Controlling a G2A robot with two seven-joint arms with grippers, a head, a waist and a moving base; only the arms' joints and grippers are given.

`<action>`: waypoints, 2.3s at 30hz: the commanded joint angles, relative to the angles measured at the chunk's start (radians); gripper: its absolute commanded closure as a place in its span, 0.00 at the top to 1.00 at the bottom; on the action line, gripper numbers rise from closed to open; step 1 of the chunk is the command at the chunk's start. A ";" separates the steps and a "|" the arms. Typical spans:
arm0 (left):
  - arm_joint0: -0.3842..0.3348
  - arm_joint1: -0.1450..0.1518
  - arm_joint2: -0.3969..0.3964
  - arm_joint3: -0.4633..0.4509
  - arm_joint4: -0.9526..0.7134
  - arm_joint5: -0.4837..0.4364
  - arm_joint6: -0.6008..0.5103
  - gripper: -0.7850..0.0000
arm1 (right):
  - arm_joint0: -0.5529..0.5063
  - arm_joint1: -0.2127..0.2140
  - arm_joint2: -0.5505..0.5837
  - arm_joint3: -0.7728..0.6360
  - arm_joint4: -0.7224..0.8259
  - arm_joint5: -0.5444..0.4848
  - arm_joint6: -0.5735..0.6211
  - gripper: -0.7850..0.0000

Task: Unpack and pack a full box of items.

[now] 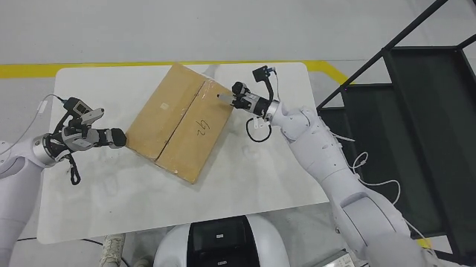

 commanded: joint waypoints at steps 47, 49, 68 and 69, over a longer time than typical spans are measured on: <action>0.004 -0.001 0.000 -0.006 0.001 0.000 0.015 1.00 | -0.298 0.098 0.034 -0.478 -0.232 0.048 0.213 1.00; 0.019 0.000 -0.009 -0.030 0.004 0.001 0.043 1.00 | -0.309 0.103 0.035 -0.495 -0.236 0.047 0.228 1.00; 0.089 0.008 -0.109 -0.082 -0.013 -0.013 0.075 1.00 | -0.375 0.138 0.041 -0.573 -0.164 -0.010 0.322 1.00; 0.093 0.009 -0.118 -0.080 -0.011 -0.014 0.080 1.00 | -0.377 0.140 0.040 -0.573 -0.144 -0.021 0.333 1.00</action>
